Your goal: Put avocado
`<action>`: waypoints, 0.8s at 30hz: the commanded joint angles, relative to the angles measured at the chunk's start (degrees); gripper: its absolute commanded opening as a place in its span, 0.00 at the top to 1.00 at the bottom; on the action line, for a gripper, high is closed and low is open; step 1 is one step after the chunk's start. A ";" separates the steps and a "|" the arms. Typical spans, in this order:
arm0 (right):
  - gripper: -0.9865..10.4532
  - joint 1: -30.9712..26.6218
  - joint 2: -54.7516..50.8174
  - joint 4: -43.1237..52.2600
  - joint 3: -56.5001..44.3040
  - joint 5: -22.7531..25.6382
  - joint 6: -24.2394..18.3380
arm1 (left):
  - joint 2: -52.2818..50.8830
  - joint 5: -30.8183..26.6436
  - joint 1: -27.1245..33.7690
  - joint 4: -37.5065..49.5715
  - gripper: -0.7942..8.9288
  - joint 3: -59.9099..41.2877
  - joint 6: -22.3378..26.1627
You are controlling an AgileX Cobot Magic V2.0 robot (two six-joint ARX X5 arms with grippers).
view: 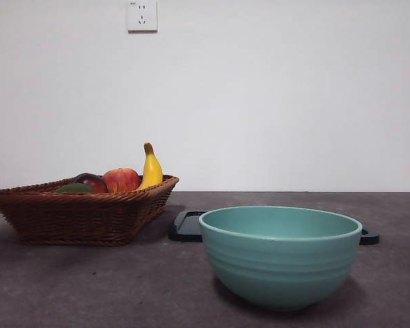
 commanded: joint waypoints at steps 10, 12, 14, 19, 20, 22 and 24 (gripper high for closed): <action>0.53 0.26 0.42 0.63 1.07 -0.13 -0.44 | 21.20 -17.00 -6.27 4.81 0.51 11.17 -0.07; 0.53 0.26 0.42 0.63 1.07 -0.13 -0.44 | 24.92 -19.74 -7.32 4.92 0.51 12.48 -0.09; 0.53 0.26 0.42 0.63 1.07 -0.13 -0.44 | 28.68 -22.53 -8.24 5.88 0.51 13.25 -0.15; 0.53 0.26 0.42 0.63 1.07 -0.13 -0.42 | 36.33 -25.88 -9.62 9.53 0.51 13.29 -0.20; 0.53 0.26 0.42 0.63 1.07 -0.13 -0.42 | 37.83 -26.53 -9.81 10.19 0.51 13.29 -0.22; 0.53 0.26 0.42 0.63 1.07 -0.13 -0.42 | 40.37 -27.61 -10.08 11.34 0.51 13.29 -0.22; 0.53 0.26 0.42 0.61 1.07 -0.13 -0.22 | 42.62 -28.24 -10.29 12.44 0.51 13.29 -0.22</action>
